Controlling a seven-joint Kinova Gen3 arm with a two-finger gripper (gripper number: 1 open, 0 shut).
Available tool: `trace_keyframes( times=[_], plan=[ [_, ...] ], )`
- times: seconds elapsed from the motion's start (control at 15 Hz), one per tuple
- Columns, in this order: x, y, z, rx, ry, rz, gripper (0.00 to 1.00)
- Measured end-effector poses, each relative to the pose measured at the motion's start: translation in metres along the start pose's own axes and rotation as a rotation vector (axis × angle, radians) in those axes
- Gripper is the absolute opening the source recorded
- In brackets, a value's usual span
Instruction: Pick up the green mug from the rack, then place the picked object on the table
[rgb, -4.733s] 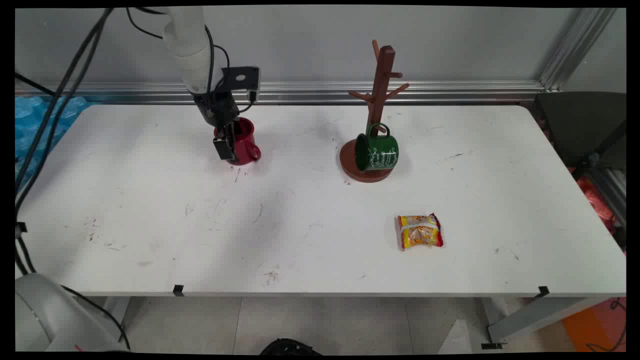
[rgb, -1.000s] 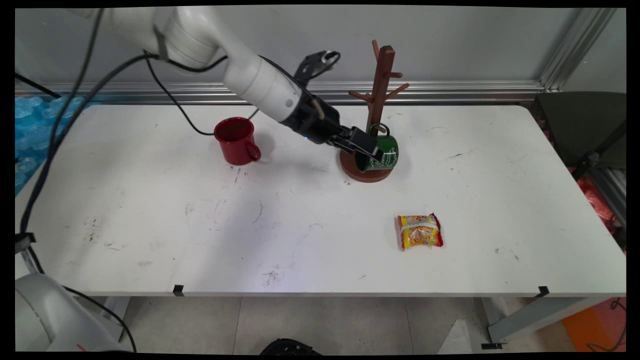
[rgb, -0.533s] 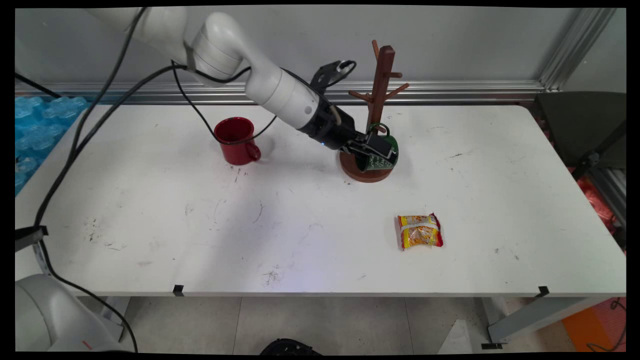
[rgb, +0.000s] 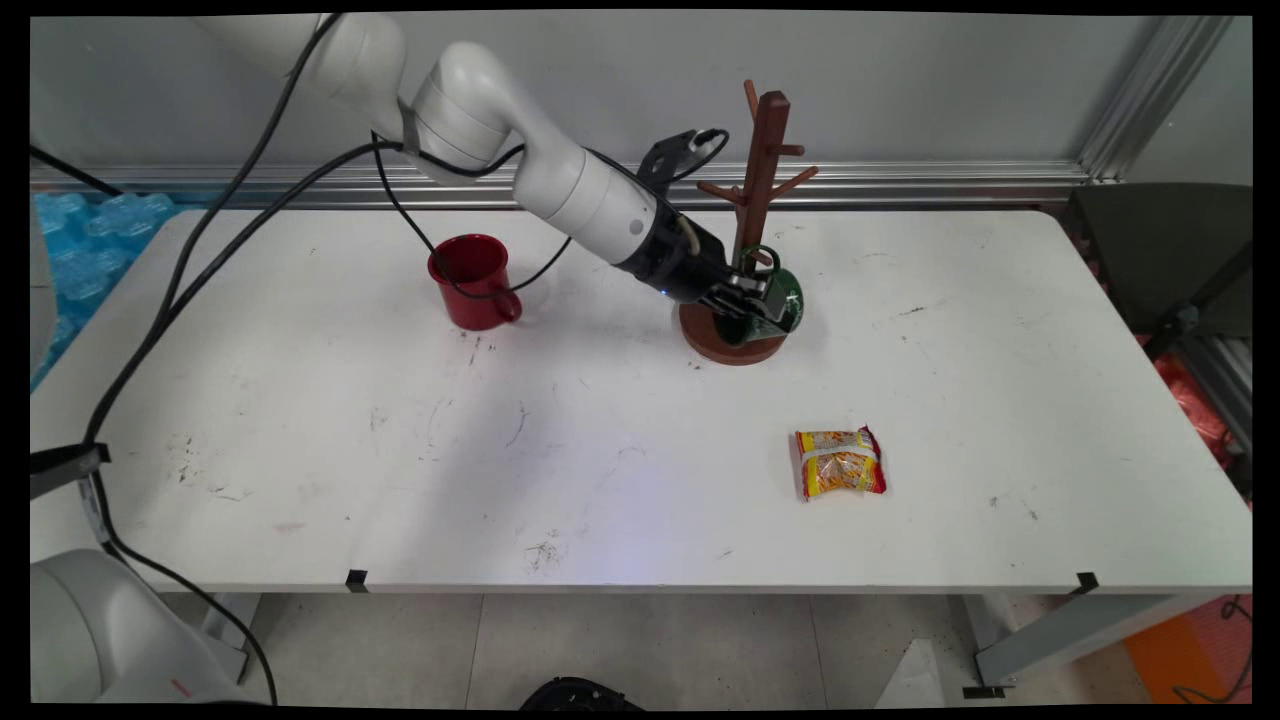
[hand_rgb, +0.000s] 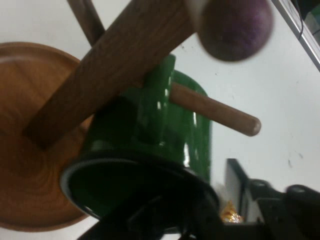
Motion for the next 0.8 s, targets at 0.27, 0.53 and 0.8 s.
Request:
trace_keyframes(
  times=[0.27, 0.53, 0.8],
  plan=[
    [-0.0017, 0.0002, 0.0012, -0.001, 0.0, -0.002, 0.0],
    [-0.0027, 0.0019, -0.0009, -0.007, 0.004, 0.001, 0.0],
    [-0.003, 0.0049, -0.0066, -0.019, 0.013, 0.013, 0.0]
  ],
)
